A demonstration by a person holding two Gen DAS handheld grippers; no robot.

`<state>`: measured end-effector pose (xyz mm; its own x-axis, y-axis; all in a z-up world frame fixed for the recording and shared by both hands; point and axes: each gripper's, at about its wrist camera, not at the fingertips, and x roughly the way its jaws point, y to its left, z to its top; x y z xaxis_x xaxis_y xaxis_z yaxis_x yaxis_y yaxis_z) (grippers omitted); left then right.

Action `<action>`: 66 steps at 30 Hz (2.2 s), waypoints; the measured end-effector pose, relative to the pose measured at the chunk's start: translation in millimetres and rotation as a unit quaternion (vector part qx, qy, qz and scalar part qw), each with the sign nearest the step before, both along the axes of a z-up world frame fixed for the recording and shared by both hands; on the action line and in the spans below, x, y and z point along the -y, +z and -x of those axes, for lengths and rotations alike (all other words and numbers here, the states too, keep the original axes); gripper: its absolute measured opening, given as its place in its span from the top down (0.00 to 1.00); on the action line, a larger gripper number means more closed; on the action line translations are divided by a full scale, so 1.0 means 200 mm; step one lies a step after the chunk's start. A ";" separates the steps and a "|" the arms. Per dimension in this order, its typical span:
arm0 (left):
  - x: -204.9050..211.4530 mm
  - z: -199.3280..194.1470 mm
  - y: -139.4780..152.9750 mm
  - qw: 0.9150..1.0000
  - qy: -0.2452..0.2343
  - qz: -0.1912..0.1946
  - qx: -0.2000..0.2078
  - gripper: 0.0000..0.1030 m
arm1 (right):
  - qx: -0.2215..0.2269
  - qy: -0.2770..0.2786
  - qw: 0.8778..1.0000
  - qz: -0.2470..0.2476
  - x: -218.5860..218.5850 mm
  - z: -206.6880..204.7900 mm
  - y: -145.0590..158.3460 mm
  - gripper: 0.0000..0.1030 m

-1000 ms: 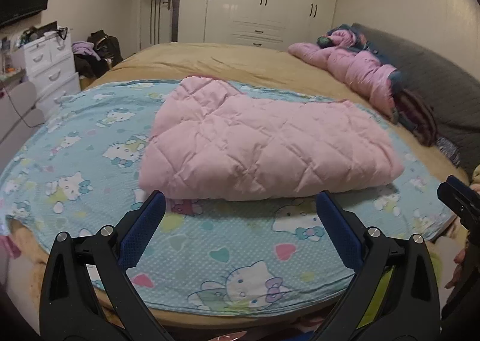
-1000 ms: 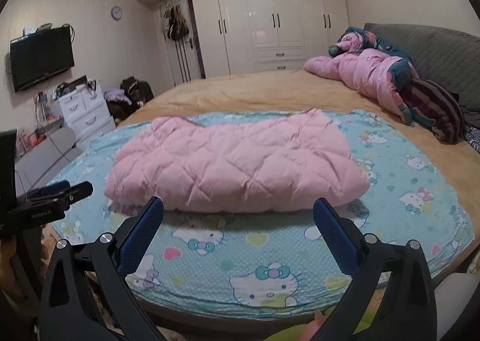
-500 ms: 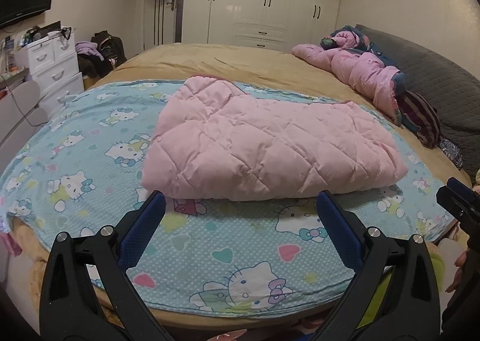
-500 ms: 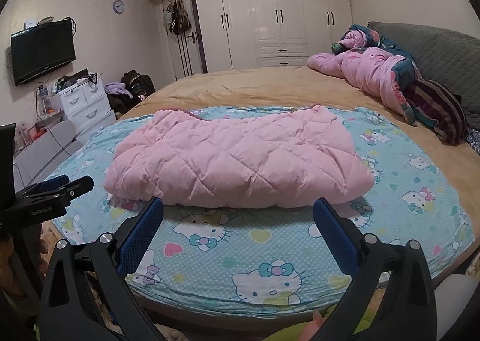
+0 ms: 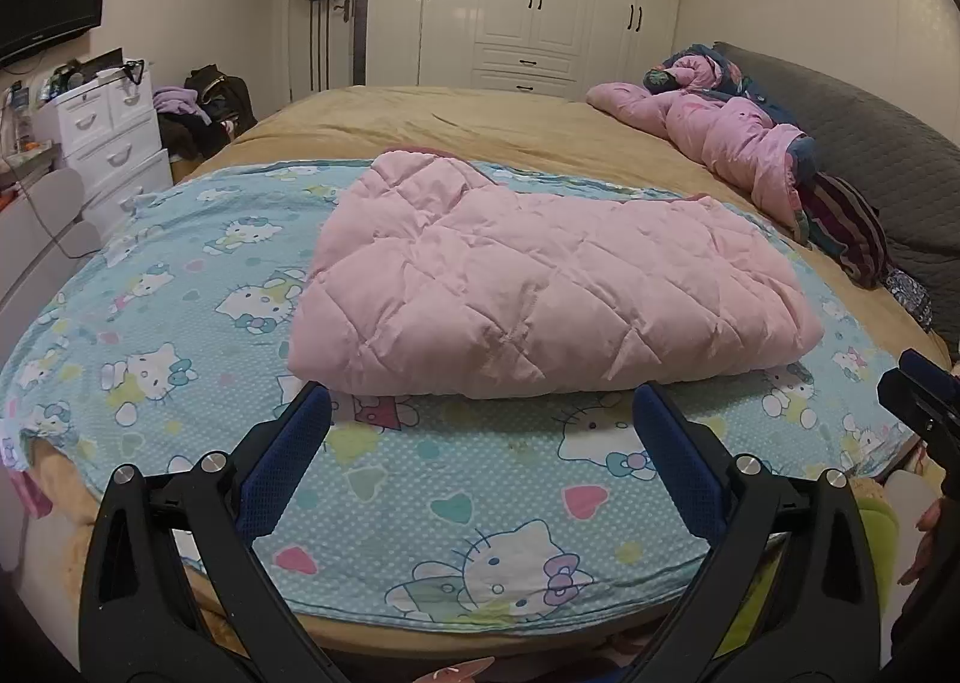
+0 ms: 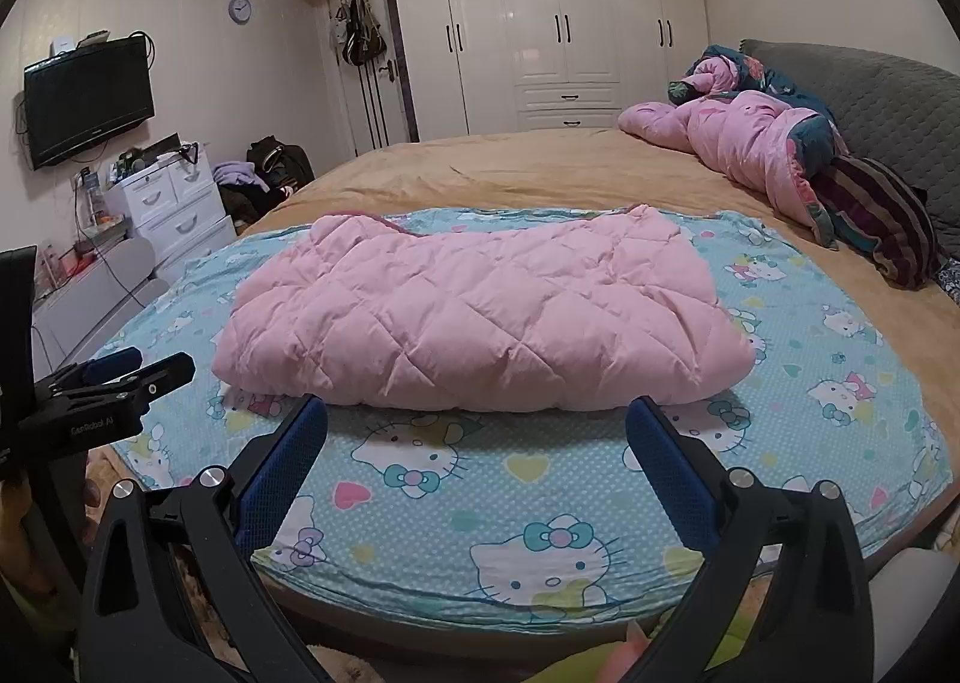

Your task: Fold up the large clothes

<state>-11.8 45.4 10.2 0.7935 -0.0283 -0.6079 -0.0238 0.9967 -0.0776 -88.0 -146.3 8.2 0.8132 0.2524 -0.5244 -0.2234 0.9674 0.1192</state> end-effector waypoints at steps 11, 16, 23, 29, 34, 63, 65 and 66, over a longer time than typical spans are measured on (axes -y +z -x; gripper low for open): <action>-0.01 -0.01 0.00 1.000 0.005 -0.009 -0.001 0.09 | 0.001 0.001 1.000 0.000 0.00 0.00 0.00 0.04; -0.01 0.00 0.00 1.000 0.005 -0.011 -0.001 0.09 | 0.000 0.001 1.000 0.002 0.00 0.00 0.00 0.04; -0.01 -0.01 0.00 1.000 0.004 -0.014 0.000 0.09 | 0.002 0.001 1.000 0.004 -0.01 0.00 0.00 0.04; -0.01 0.00 0.00 1.000 0.005 -0.014 0.003 0.09 | 0.003 0.001 1.000 0.005 -0.01 0.01 0.00 0.04; -0.02 0.00 0.00 1.000 0.004 -0.014 0.002 0.09 | 0.001 0.002 1.000 0.005 -0.01 0.01 0.00 0.04; -0.03 0.02 0.01 1.000 0.004 -0.018 0.004 0.09 | 0.003 -0.001 1.000 0.014 -0.04 0.03 0.01 0.04; -0.03 0.02 0.01 1.000 0.004 -0.018 0.004 0.09 | 0.002 -0.001 1.000 0.015 -0.03 0.04 0.01 0.04; -0.03 0.02 0.01 1.000 0.004 -0.019 0.003 0.09 | 0.002 -0.001 1.000 0.014 -0.04 0.03 0.01 0.04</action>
